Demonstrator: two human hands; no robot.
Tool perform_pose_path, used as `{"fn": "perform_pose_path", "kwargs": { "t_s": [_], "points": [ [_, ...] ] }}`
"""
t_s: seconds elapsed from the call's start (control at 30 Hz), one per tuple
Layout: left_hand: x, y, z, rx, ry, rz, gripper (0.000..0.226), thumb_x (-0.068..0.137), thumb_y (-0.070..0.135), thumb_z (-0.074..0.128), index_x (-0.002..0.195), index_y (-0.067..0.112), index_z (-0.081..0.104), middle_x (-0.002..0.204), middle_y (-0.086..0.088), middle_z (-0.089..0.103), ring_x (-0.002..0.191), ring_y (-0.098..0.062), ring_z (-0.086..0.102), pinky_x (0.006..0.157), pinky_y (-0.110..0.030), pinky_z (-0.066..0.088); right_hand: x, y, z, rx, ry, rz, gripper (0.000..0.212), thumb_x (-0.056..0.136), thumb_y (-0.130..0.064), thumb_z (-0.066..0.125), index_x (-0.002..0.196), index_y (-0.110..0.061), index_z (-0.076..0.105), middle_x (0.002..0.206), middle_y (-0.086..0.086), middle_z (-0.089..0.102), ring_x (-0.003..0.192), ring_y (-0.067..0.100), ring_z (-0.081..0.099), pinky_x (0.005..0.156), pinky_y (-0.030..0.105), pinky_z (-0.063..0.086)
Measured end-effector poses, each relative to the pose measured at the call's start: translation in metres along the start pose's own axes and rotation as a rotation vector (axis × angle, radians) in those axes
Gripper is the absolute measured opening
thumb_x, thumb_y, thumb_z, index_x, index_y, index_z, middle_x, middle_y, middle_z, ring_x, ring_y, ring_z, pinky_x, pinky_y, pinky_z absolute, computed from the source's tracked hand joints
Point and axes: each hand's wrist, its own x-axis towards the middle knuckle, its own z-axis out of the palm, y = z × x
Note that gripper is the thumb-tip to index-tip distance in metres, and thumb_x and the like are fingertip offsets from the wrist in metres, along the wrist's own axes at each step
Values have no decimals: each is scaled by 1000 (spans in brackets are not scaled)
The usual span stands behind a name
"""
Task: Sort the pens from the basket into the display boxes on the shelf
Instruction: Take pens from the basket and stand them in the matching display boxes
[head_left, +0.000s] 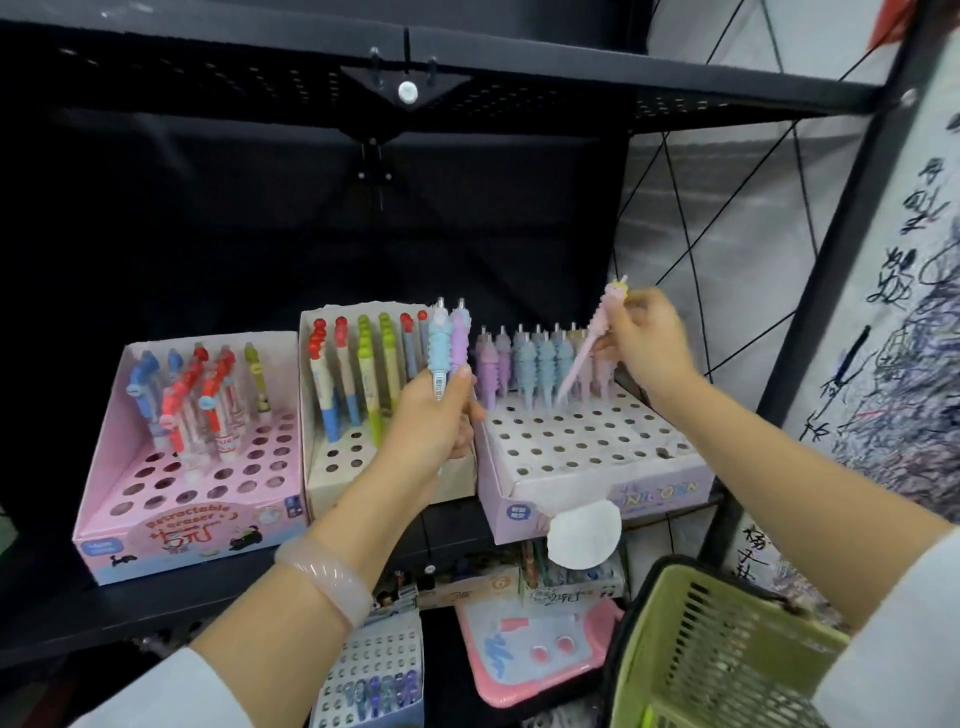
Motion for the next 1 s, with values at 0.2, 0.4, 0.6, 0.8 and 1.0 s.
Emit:
{"fn": "perform_pose_path", "kwargs": {
  "t_s": [0.2,0.4,0.6,0.8,1.0],
  "points": [
    [10,-4,25,0,-50,-61,15,99,20,38,90,14,49,63,-3,54,34,-6,32,35,-18,25,31,33,-34,-307,86,-155,11,96,-21,48,100,-11,46,84,11,64,78,32,65,72,38,51],
    [14,-15,36,-13,-72,-65,14,99,21,39,94,15,50,67,-4,56,34,-6,34,34,-16,28,39,59,-29,-594,-50,-203,23,97,-21,45,110,-1,47,87,19,64,79,33,62,65,34,44],
    [15,-19,38,-3,-76,-46,15,100,23,39,93,17,50,68,-3,57,35,-6,34,35,-16,28,37,71,-26,-717,-194,-120,21,95,-12,46,106,5,50,88,21,64,88,37,61,74,37,48],
    [11,-17,38,8,-78,-54,14,99,20,39,93,19,51,70,-3,58,35,-6,35,35,-14,28,27,66,-25,-723,-108,-87,20,92,-12,52,105,3,53,90,18,63,87,34,60,76,39,49],
    [4,-14,33,-37,-105,-40,13,99,19,41,97,15,54,62,2,60,36,-5,36,36,-16,29,-7,11,9,-145,-327,4,14,94,-29,52,95,-20,62,87,-5,62,74,6,57,61,17,49]
  ]
}}
